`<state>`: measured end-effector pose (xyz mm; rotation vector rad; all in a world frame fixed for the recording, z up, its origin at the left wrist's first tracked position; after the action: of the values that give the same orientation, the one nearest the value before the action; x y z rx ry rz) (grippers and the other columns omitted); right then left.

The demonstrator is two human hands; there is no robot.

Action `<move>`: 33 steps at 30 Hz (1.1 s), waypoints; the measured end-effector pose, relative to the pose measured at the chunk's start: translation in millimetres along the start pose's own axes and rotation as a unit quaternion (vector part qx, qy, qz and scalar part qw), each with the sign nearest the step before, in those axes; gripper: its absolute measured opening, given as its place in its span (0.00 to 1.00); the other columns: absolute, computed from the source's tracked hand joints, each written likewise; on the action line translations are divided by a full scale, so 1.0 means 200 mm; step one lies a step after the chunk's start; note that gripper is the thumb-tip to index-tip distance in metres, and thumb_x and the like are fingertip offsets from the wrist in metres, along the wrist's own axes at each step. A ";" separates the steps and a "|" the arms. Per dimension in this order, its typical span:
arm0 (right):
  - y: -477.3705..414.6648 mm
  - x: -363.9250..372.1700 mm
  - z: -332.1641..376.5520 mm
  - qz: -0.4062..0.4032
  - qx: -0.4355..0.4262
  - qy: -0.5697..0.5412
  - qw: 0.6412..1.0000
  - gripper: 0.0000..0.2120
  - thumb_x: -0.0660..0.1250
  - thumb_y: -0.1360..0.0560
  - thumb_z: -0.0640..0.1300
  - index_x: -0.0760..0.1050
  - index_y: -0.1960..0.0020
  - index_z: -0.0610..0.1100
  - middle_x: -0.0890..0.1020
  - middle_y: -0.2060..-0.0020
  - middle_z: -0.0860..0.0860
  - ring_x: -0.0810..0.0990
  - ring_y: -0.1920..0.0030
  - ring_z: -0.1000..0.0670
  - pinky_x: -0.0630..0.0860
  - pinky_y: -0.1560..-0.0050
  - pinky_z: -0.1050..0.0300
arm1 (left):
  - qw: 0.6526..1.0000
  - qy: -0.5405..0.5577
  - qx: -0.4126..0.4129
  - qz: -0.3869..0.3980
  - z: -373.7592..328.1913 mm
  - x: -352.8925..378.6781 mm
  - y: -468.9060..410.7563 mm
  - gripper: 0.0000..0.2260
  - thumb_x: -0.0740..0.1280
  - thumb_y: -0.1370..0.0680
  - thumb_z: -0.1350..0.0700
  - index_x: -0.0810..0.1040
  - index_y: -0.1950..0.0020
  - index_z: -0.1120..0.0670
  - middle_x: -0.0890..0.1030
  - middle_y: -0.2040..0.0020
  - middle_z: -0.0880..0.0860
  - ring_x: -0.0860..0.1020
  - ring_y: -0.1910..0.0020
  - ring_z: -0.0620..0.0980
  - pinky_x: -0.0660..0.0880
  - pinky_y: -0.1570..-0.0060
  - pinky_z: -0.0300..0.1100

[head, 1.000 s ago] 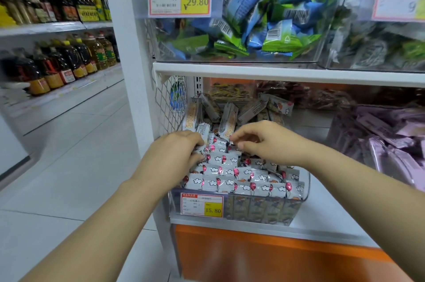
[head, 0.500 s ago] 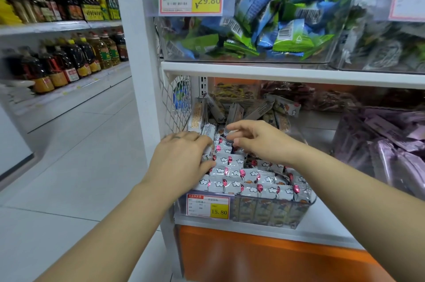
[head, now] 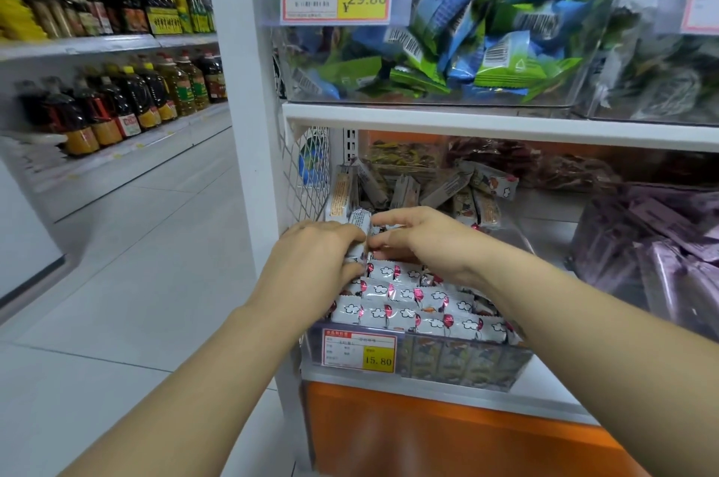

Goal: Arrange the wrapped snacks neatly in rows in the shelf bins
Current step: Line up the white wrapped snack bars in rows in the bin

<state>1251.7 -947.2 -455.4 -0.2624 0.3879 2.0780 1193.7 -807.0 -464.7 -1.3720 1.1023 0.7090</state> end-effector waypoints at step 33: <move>0.22 -0.36 -0.13 -0.248 -0.129 0.116 0.953 0.15 0.74 0.30 0.44 0.70 0.52 0.55 0.83 0.62 0.47 0.78 0.68 0.48 0.76 0.65 0.57 | 0.996 0.037 0.030 0.073 -0.15 0.10 -0.12 0.11 0.63 0.21 0.47 0.77 0.40 0.43 0.80 0.43 0.43 0.76 0.45 0.46 0.71 0.51 0.40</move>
<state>1251.0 -1035.7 -447.7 -0.6921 0.1622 1.5991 1216.5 -843.7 -470.4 -1.2844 1.2819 0.7297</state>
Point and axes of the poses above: each hand's wrist, its own y-axis away from the middle knuckle, its own x-axis out of the palm, z = x × y, the point moved 2 cm from there along -y, towards the middle knuckle
